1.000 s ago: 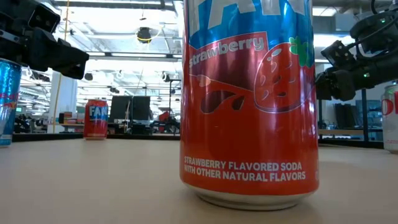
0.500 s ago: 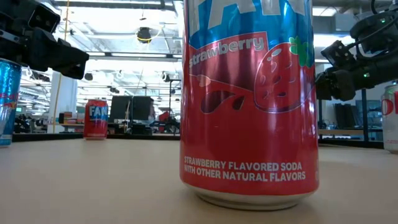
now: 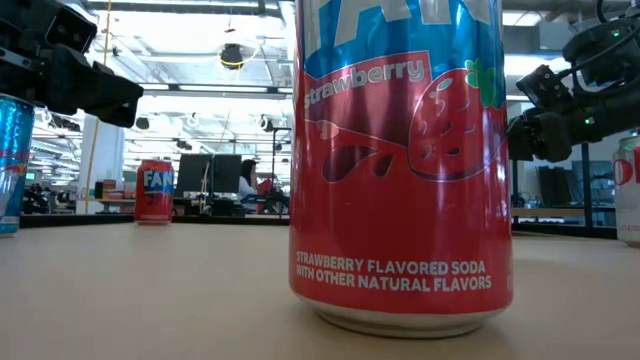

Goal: Place canned beverage on shelf

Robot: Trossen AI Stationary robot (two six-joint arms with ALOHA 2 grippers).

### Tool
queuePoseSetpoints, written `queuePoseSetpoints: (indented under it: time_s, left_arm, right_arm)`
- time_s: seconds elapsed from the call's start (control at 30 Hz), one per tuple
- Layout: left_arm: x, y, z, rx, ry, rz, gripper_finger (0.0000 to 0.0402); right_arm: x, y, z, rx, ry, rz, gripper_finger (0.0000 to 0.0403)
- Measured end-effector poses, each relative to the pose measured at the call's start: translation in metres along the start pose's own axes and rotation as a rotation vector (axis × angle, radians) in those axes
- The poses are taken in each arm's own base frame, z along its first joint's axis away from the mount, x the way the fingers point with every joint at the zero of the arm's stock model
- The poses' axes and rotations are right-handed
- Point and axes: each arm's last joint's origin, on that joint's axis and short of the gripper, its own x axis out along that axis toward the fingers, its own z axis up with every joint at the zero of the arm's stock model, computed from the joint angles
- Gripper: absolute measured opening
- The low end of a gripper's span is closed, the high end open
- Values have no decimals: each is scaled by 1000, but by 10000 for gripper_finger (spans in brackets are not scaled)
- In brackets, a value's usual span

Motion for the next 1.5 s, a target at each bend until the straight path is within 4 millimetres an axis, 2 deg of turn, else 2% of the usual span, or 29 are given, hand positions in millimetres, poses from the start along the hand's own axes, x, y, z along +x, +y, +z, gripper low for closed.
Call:
queuePoseSetpoints:
  time_s: [0.43,0.6,0.7,0.9,1.07,1.23,1.4,1.5]
  left_arm:
    - [0,0,2,153,-22,3,0]
    - [0,1,9,126,-91,12,0]
    - [-2,1,19,130,-195,26,0]
    - [-9,3,41,118,-429,64,0]
    - [-11,4,44,112,-467,76,0]
    - [-12,7,47,98,-484,184,0]
    - [-14,13,46,45,-454,401,0]
    - [-15,14,48,37,-471,410,0]
  right_arm:
    - [0,0,0,0,0,-1,29]
    - [0,-3,0,3,5,-32,29]
    - [0,-3,0,8,6,-37,29]
    - [0,-1,0,328,-2,30,29]
    - [0,-1,1,381,-15,30,29]
    - [0,-3,7,385,-78,28,29]
    - [-1,-5,16,368,-172,21,29]
    - [-1,-6,18,372,-194,20,29]
